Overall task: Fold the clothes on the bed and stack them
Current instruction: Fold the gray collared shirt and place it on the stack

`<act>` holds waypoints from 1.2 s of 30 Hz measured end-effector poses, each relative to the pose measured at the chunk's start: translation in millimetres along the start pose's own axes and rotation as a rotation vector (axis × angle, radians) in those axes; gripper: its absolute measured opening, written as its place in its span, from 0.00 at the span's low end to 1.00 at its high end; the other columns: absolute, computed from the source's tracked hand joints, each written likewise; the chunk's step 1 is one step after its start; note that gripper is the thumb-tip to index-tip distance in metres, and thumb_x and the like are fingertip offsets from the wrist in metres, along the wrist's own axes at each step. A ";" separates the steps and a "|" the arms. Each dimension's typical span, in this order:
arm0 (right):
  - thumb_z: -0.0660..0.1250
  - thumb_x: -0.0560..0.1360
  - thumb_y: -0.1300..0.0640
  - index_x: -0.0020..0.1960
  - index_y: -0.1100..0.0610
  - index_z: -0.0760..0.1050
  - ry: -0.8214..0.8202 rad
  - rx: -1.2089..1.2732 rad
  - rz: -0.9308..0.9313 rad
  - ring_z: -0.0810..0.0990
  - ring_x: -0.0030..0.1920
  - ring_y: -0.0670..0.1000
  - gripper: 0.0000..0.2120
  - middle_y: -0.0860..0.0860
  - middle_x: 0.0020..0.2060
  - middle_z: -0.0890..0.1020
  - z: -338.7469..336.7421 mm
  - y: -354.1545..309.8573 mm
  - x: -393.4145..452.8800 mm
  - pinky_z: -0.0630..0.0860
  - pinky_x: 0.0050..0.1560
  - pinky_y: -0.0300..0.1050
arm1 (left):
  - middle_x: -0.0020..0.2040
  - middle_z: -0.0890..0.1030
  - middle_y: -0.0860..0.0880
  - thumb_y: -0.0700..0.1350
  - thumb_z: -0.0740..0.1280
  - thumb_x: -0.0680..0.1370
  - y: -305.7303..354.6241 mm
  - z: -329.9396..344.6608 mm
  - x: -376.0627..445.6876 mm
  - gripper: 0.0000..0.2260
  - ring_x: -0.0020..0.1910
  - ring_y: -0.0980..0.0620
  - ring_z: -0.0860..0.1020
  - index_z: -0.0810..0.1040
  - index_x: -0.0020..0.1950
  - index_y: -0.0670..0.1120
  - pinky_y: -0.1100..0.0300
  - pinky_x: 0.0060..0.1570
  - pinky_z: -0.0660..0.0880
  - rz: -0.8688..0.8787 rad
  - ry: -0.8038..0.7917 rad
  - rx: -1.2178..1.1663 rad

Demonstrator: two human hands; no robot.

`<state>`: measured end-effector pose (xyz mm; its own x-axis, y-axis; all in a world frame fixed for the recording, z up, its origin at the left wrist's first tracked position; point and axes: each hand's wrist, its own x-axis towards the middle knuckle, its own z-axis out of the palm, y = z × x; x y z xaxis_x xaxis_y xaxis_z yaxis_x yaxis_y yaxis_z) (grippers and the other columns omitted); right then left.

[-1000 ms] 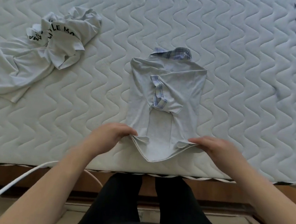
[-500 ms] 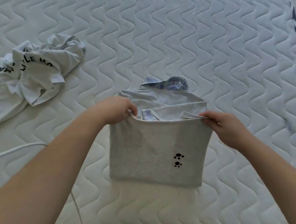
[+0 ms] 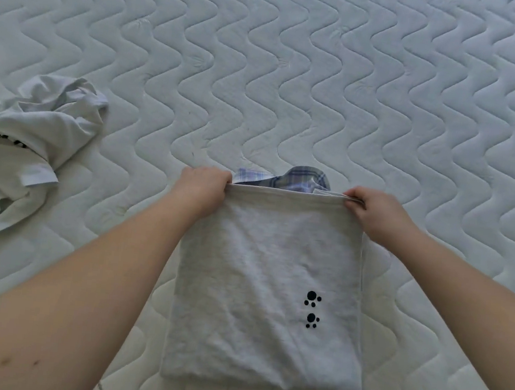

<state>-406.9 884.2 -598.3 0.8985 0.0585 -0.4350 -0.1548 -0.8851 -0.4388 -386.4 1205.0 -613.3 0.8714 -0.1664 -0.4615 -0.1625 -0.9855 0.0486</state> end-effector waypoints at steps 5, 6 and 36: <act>0.70 0.77 0.53 0.61 0.55 0.77 -0.039 -0.018 0.023 0.77 0.57 0.56 0.14 0.55 0.56 0.80 10.6 3.6 21.1 0.70 0.55 0.45 | 0.57 0.75 0.45 0.45 0.60 0.78 -15.5 13.3 12.5 0.09 0.62 0.44 0.72 0.76 0.55 0.51 0.51 0.57 0.67 -0.072 -0.024 -0.112; 0.72 0.75 0.52 0.61 0.55 0.76 -0.085 -0.013 0.024 0.76 0.56 0.54 0.17 0.54 0.56 0.80 9.9 3.7 24.1 0.70 0.55 0.44 | 0.57 0.75 0.45 0.46 0.61 0.77 -19.6 12.7 14.8 0.07 0.60 0.44 0.72 0.75 0.53 0.51 0.51 0.58 0.69 -0.099 -0.056 -0.167; 0.73 0.73 0.45 0.54 0.54 0.79 -0.305 -0.105 -0.007 0.78 0.49 0.53 0.16 0.51 0.46 0.81 -3.4 6.8 25.7 0.71 0.46 0.45 | 0.41 0.80 0.52 0.59 0.76 0.69 -39.1 -11.2 17.2 0.15 0.39 0.53 0.79 0.77 0.45 0.51 0.61 0.32 0.73 -0.066 -0.321 -0.413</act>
<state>-383.4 878.1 -609.7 0.7323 0.1865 -0.6549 -0.0917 -0.9260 -0.3662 -359.8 1240.3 -613.2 0.6774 -0.1488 -0.7204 0.1409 -0.9350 0.3256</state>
